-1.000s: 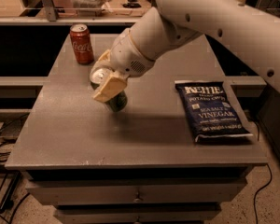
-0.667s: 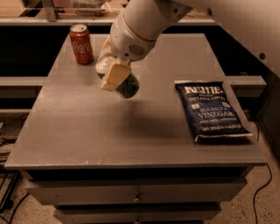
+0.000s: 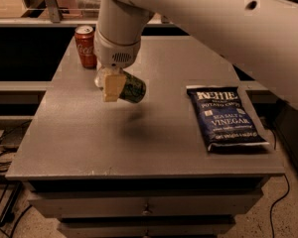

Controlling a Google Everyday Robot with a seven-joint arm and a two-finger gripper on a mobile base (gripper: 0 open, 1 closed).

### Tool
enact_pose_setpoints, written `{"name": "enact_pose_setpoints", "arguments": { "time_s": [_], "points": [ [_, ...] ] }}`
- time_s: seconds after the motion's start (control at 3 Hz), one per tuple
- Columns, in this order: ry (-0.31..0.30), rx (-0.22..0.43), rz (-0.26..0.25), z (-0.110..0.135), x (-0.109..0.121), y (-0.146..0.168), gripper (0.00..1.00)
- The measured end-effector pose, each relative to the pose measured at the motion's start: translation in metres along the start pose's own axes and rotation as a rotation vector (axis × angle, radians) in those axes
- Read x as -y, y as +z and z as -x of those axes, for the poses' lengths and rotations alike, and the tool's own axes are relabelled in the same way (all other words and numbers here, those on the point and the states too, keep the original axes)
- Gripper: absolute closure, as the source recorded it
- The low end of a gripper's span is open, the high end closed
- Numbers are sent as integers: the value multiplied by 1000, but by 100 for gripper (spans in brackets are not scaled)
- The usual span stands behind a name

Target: Knock green can over

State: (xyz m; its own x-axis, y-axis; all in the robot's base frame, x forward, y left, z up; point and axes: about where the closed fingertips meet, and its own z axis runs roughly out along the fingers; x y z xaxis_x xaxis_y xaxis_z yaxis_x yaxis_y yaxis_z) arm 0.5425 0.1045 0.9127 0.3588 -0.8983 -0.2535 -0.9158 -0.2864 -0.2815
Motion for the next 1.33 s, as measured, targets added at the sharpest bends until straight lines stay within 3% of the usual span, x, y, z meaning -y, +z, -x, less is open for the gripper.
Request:
{"name": "enact_pose_setpoints", "arguments": {
  "time_s": [0.33, 1.0, 1.33],
  "points": [
    [-26, -58, 48, 4, -5, 23, 60],
    [-29, -24, 117, 14, -22, 46, 13],
    [-30, -22, 117, 15, -23, 46, 0]
  ]
}}
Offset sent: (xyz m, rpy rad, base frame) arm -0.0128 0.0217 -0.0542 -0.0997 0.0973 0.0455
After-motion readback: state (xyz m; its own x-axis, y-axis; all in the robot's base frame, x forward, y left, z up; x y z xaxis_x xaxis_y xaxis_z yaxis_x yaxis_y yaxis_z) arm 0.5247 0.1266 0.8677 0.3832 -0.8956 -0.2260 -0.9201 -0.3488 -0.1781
